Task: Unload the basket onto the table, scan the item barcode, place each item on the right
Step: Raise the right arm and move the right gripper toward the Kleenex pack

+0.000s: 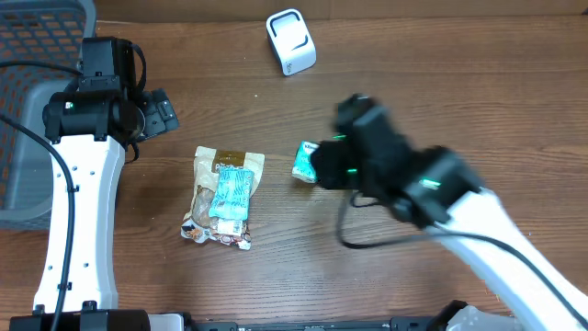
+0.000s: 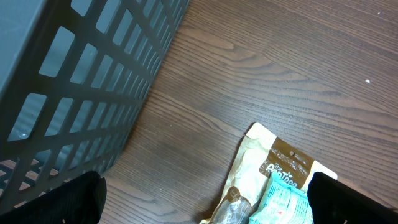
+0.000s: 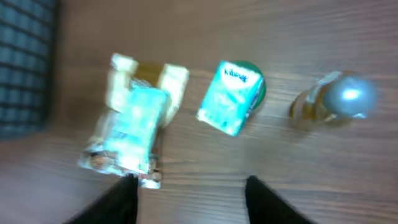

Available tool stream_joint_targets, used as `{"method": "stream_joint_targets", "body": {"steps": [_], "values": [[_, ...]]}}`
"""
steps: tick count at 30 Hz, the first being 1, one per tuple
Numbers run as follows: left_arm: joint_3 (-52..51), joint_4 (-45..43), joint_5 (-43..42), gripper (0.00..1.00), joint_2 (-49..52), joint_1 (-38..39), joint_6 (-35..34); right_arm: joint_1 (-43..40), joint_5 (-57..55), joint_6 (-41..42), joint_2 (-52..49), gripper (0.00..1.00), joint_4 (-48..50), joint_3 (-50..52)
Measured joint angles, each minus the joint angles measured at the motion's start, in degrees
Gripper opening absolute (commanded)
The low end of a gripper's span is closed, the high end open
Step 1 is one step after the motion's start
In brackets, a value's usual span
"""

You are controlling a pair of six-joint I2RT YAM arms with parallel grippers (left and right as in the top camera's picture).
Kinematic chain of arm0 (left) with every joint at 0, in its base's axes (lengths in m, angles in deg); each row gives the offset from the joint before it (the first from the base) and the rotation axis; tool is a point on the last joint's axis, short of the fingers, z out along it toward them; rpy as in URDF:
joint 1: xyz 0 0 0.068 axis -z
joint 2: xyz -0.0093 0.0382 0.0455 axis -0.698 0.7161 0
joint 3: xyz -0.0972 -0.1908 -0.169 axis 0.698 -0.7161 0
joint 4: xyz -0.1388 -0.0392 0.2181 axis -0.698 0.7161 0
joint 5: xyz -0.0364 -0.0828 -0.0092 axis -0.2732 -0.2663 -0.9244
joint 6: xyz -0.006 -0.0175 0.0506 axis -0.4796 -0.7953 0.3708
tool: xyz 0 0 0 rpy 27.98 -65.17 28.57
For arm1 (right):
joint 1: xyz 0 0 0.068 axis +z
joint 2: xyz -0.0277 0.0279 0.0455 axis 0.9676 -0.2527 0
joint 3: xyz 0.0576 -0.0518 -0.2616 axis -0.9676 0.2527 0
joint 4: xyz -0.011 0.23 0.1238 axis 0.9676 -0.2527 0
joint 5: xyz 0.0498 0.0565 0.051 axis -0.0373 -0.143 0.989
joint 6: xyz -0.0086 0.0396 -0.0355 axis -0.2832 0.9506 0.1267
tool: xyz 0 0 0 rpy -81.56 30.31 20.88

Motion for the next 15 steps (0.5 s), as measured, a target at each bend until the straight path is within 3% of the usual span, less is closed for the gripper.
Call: {"method": "stream_joint_targets", "body": {"steps": [1, 3, 9, 13, 15], "values": [[0.00, 0.00, 0.00, 0.99, 0.00, 0.00, 0.00, 1.22, -1.27, 0.57, -2.14, 0.66, 0.09, 0.00], [0.00, 0.00, 0.00, 1.00, 0.00, 0.00, 0.00, 3.61, -4.24, 1.55, -6.64, 1.00, 0.20, 0.02], [0.00, 0.02, 0.00, 1.00, 0.00, 0.00, 0.00, 6.56, -9.75, 2.75, -13.60, 1.00, 5.70, 0.11], [0.00, 0.02, 0.00, 1.00, 0.00, 0.00, 0.00, 6.56, -11.39, 2.43, -13.79, 0.50, 11.21, 0.09], [0.00, 0.00, 0.00, 1.00, 0.00, 0.00, 0.00, 6.51, -11.85, 2.51, -13.79, 0.40, 13.38, 0.09]]}}
